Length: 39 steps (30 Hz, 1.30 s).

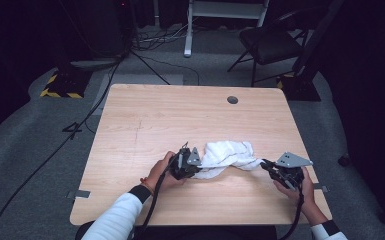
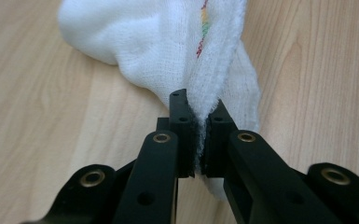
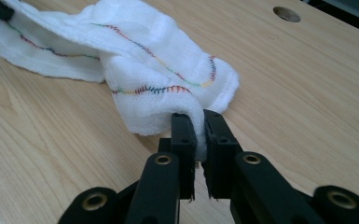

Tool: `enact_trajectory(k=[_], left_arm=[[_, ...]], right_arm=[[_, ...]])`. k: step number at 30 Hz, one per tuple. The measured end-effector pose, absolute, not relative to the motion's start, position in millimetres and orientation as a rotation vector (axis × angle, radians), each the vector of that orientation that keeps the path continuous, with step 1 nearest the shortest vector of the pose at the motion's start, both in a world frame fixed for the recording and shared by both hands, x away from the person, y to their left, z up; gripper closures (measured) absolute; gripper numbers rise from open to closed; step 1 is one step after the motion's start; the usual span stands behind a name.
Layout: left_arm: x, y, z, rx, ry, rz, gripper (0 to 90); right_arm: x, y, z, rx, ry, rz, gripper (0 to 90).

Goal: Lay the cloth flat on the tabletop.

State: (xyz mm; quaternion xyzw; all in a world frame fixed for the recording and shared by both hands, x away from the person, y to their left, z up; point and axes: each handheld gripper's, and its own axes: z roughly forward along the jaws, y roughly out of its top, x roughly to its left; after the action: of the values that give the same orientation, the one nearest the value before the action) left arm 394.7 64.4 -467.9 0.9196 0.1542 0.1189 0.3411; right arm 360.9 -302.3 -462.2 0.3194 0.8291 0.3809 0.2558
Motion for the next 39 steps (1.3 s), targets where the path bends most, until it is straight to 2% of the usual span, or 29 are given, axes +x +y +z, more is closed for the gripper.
enact_trajectory(k=[8, 15, 20, 25, 26, 28, 32, 34, 39], left_arm=[[404, 120, -441, 2.210, 0.531, 0.299, 86.2], [397, 154, -426, 2.164, 0.574, 0.322, 86.4], [397, 172, -434, 2.201, 0.646, 0.303, 86.4], [397, 173, -450, 2.299, 0.684, 0.282, 85.0], [397, 171, -451, 2.313, 0.700, 0.309, 82.3], [398, 166, -453, 2.315, 0.719, 0.339, 65.7], [394, 144, -451, 2.322, 0.679, 0.372, 43.1], [391, 127, -449, 2.328, 0.630, 0.362, 36.9], [383, 81, -449, 2.366, 0.465, 0.326, 32.1]], right_arm=[[362, -315, -453, 0.923, 2.167, 1.066, 84.9], [357, -324, -441, 0.938, 2.110, 1.136, 85.2], [359, -333, -441, 0.985, 2.081, 1.141, 85.3], [366, -336, -448, 1.042, 2.106, 1.109, 85.2], [367, -334, -450, 1.045, 2.114, 1.092, 85.1], [369, -332, -454, 1.048, 2.136, 1.068, 84.5], [373, -330, -460, 1.058, 2.181, 1.036, 77.9], [376, -330, -463, 1.082, 2.194, 0.995, 71.2], [380, -335, -466, 1.120, 2.240, 0.973, 57.1]])
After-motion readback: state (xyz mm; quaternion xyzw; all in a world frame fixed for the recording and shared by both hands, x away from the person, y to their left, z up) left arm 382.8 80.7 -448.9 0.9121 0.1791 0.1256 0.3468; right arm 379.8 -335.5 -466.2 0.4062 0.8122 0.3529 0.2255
